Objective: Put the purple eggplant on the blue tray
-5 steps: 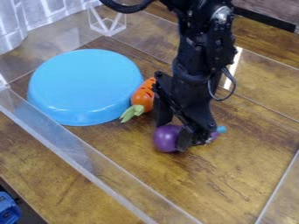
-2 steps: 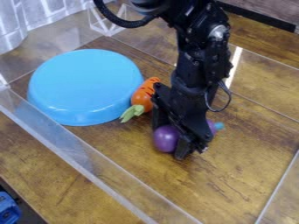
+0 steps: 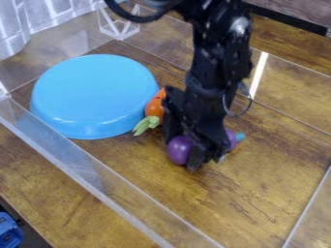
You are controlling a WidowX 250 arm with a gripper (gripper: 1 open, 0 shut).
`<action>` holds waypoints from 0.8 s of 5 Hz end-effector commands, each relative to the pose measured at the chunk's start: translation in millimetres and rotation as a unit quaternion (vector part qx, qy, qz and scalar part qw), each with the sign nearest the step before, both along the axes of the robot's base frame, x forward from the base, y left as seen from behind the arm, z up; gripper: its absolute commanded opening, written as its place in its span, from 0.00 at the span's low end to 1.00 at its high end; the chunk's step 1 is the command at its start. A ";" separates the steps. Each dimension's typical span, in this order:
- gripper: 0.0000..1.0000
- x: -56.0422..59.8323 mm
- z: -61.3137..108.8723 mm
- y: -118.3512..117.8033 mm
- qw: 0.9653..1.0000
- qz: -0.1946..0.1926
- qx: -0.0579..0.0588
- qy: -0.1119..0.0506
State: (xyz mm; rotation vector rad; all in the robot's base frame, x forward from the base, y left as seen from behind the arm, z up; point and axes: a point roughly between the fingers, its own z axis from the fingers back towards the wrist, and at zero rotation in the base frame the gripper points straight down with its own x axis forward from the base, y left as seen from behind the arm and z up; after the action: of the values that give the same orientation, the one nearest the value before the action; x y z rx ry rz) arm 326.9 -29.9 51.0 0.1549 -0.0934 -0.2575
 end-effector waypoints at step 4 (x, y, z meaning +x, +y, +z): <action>1.00 19.3 23.6 4.1 0.997 -0.017 0.011 -0.080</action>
State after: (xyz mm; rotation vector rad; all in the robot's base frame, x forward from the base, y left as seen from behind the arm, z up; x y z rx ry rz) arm 344.7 -20.4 65.3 0.1946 -0.2155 -0.2620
